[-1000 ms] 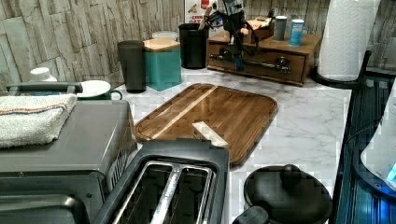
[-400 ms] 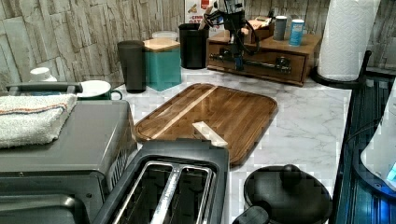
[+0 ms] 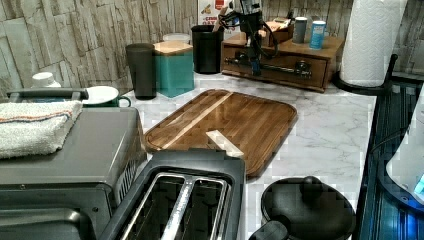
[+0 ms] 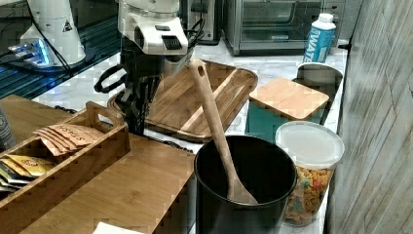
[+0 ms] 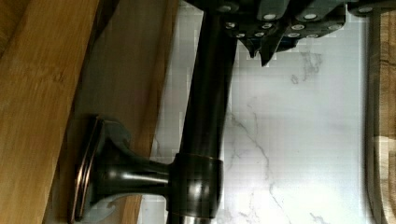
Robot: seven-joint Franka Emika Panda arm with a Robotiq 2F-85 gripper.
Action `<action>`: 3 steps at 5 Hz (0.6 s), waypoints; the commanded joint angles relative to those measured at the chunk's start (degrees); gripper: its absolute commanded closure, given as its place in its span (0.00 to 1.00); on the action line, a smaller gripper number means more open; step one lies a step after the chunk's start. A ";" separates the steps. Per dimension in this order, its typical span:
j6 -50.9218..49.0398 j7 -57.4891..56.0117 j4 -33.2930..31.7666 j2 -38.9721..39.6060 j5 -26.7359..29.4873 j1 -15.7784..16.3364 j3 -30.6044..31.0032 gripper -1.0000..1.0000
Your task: Close the drawer.
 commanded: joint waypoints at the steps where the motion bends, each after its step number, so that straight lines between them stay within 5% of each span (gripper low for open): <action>1: 6.22 -5.68 11.88 0.99 -0.91 -7.58 -5.82 1.00; 3: 6.29 -6.13 11.86 1.07 -0.22 -6.55 -6.99 1.00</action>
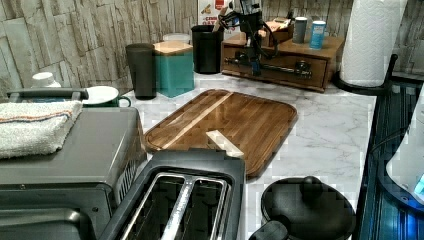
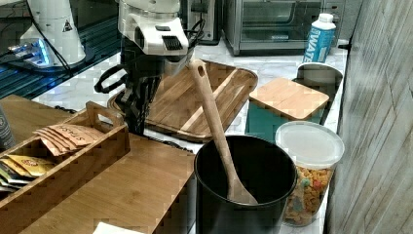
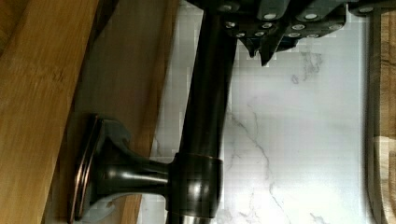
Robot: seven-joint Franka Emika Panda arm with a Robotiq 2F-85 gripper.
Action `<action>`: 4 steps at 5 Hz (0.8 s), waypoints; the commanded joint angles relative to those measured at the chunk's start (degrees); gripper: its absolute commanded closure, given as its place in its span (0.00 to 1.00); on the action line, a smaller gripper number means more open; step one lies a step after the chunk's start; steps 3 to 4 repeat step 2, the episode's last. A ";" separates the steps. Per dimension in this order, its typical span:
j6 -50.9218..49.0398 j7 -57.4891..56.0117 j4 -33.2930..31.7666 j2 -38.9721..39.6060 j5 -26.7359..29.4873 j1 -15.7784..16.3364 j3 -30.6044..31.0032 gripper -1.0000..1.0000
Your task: Close the drawer.
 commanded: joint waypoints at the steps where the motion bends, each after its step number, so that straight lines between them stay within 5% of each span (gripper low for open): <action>1: 6.23 -5.70 11.83 0.94 -0.82 -7.63 -5.81 1.00; 4: 6.22 -5.70 11.83 0.94 -0.81 -7.62 -5.82 1.00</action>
